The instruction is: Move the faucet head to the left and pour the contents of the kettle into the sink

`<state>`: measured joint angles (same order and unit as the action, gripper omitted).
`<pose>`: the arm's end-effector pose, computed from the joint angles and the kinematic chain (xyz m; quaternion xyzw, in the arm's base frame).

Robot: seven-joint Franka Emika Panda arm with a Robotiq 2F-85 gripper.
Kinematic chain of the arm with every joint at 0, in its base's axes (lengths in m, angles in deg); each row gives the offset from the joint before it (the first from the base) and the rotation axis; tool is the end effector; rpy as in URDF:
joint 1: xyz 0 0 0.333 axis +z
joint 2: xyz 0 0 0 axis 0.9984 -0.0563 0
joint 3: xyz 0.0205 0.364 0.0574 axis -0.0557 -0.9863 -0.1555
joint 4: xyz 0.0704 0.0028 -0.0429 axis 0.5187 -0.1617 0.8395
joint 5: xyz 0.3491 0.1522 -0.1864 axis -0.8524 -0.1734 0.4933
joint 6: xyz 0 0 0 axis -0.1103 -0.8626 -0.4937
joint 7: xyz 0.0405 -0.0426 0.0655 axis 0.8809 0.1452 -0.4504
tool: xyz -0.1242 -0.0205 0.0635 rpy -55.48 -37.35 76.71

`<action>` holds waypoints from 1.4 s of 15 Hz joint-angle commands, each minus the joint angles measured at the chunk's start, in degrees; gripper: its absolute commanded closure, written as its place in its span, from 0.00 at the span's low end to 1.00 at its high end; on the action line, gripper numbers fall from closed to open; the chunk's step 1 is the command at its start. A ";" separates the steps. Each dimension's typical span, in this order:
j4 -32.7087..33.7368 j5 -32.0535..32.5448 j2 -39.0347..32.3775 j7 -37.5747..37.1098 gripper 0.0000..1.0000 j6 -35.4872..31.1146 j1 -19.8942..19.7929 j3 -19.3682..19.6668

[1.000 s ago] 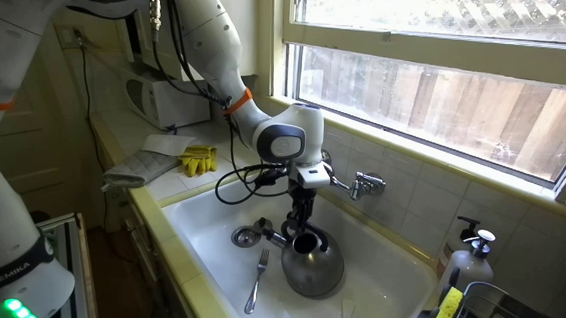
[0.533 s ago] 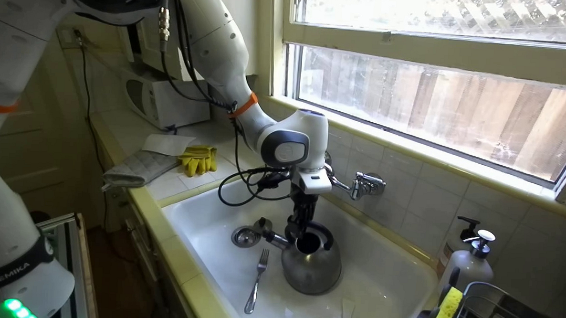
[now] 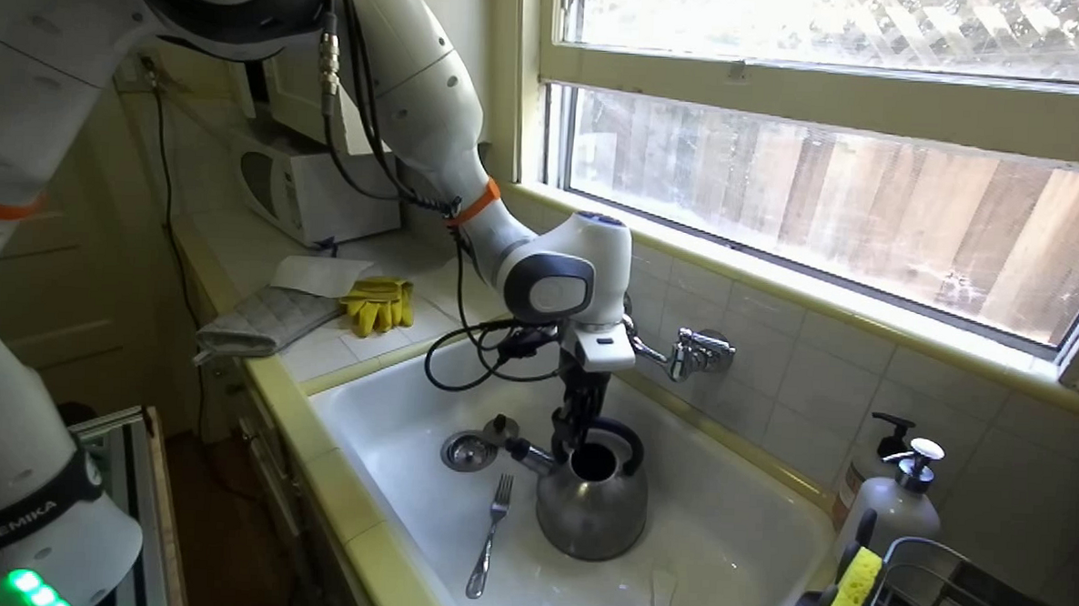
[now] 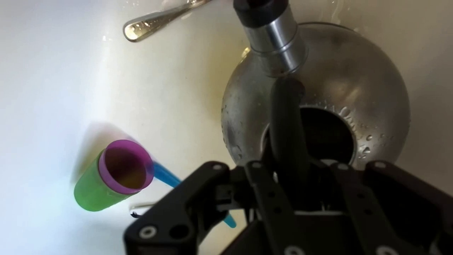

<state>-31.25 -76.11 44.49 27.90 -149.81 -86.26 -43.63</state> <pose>0.6321 -0.1570 0.1296 0.8232 -0.5654 0.0015 0.0521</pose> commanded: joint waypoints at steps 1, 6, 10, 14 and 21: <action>1.39 -0.91 -0.93 -0.14 0.65 0.95 -0.90 -0.58; 1.44 -1.05 -0.81 0.05 0.41 0.92 -0.89 -0.60; 0.21 -1.16 0.35 0.93 0.10 -0.35 -1.09 -0.89; -0.16 -1.48 0.75 1.70 0.00 -0.88 -1.77 -1.20; -5.21 -2.93 5.89 10.09 0.00 -5.34 -4.28 -3.47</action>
<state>-32.05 -77.54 46.61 32.75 -152.01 -88.65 -45.15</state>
